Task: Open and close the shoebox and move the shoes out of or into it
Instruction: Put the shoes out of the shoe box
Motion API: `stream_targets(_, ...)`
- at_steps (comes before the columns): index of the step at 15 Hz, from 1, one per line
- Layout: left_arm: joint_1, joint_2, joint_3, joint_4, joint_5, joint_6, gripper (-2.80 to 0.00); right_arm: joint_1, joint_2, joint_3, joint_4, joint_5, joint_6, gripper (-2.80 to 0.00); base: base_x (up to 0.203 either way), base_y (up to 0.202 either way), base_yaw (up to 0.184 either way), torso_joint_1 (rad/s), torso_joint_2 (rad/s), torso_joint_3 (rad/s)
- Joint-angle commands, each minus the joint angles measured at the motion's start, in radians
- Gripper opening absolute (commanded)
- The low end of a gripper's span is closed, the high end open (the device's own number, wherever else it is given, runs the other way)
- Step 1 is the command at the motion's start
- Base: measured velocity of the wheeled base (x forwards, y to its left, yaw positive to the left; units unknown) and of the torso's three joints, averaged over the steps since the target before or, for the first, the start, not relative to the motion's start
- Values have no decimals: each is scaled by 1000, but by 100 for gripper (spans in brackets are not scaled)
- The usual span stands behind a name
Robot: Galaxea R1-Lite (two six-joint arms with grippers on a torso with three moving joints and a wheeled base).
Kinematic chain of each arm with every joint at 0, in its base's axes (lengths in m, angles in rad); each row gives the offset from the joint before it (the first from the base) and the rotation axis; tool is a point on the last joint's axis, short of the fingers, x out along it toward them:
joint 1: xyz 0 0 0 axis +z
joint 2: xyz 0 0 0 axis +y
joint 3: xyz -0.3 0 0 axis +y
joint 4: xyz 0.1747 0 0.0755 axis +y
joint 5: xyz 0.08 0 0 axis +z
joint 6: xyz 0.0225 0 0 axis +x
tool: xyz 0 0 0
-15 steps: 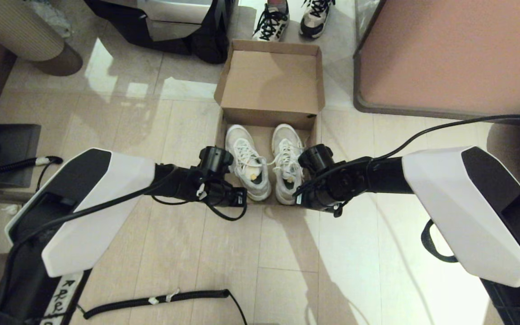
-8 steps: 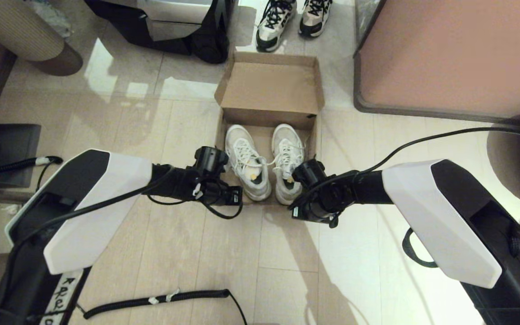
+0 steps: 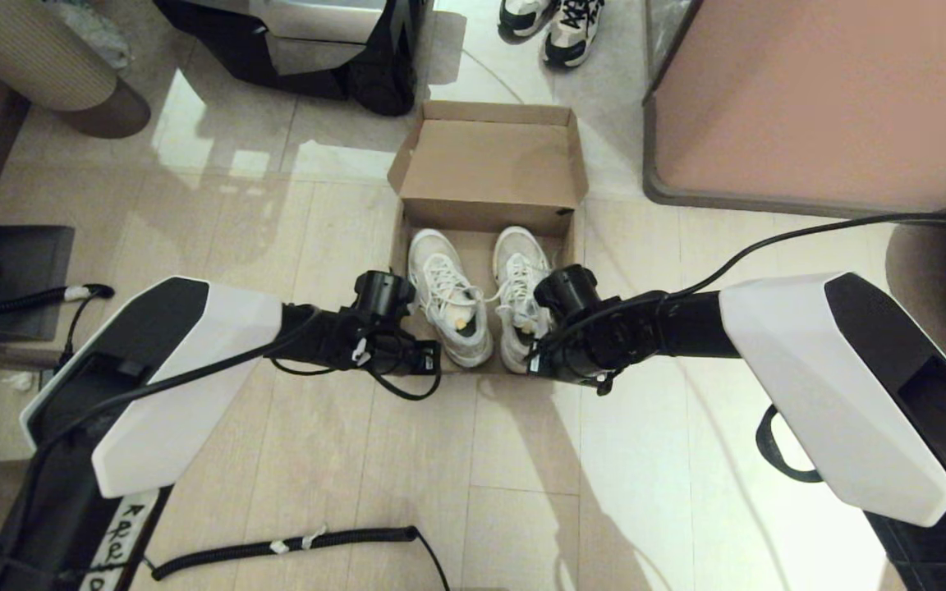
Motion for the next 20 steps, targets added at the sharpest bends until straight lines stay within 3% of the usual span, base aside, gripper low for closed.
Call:
stream_targets(1, 0, 5, -1, 0, 0, -1, -280, 1, 14, 0, -65, -12, 3, -280, 0, 0, 0, 0, 0, 0)
stream_targets(5, 2, 5, 0, 0, -1, -3, -280, 0, 112, -2, -177, -93, -25, -280, 0, 0, 0, 0, 0, 0)
stream_targets(8, 10, 7, 0, 0, -1, -3, -280, -9, 164, -6, -232, -137, -114, -280, 0, 0, 0, 0, 0, 0)
stream_targets(15, 20, -24, 71, 15, -1, -1, -280, -18, 114, 18, -60, -157, -116, -280, 0, 0, 0, 0, 0, 0)
stream_targets(20, -61, -88, 188, 11, -3, -6, -280, -34, 33, 177, -44, -157, -85, -280, 0, 0, 0, 0, 0, 0)
